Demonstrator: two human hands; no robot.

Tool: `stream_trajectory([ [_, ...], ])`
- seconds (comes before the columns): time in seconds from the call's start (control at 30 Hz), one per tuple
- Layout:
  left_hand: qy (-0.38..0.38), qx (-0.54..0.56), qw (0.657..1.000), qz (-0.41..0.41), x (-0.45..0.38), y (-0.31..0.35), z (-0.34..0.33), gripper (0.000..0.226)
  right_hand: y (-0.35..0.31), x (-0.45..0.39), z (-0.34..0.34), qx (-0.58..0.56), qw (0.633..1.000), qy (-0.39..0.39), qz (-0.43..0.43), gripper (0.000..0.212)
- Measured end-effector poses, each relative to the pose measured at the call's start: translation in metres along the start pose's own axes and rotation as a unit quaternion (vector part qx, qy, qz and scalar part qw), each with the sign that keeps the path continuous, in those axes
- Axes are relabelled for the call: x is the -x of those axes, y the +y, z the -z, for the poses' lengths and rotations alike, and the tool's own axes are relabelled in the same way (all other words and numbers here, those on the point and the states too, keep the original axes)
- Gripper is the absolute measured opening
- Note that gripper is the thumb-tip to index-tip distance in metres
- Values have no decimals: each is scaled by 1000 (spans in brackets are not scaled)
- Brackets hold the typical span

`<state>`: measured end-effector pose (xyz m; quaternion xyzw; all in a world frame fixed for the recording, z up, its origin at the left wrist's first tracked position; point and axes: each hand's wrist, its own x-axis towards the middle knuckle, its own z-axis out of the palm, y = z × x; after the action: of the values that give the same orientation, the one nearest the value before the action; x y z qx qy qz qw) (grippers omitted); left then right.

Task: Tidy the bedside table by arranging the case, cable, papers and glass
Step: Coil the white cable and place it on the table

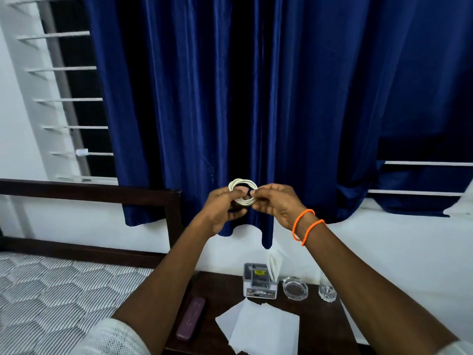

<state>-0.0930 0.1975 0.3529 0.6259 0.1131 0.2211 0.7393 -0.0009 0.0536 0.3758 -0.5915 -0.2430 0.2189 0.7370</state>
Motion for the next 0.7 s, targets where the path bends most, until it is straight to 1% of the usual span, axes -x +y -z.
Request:
stream_trajectory([
  [0.13, -37, -10, 999, 37, 5, -9, 13, 24, 13, -3, -3, 12, 1000, 21, -6, 17],
  [0.23, -51, 33, 996, 64, 5, -22, 27, 21, 29, -5, -5, 22, 999, 30, -26, 19],
  [0.3, -26, 59, 996, 58, 4, -32, 35, 16, 41, -7, -6, 44, 997, 31, -48, 17],
  [0.37, 22, 63, 996, 53, 4, -44, 41, 11, 54, -9, -9, 75, 994, 36, -68, 18],
  [0.53, 80, 26, 995, 56, 3, -79, 53, 19, 92, -13, -15, 91, 990, 45, -100, 24],
  [0.63, 101, 27, 993, 57, 4, -100, 55, 14, 114, -13, -19, 56, 991, 50, -111, 24],
  [0.7, 121, 40, 990, 67, 4, -116, 61, 17, 135, -15, -22, 32, 990, 58, -125, 26],
])
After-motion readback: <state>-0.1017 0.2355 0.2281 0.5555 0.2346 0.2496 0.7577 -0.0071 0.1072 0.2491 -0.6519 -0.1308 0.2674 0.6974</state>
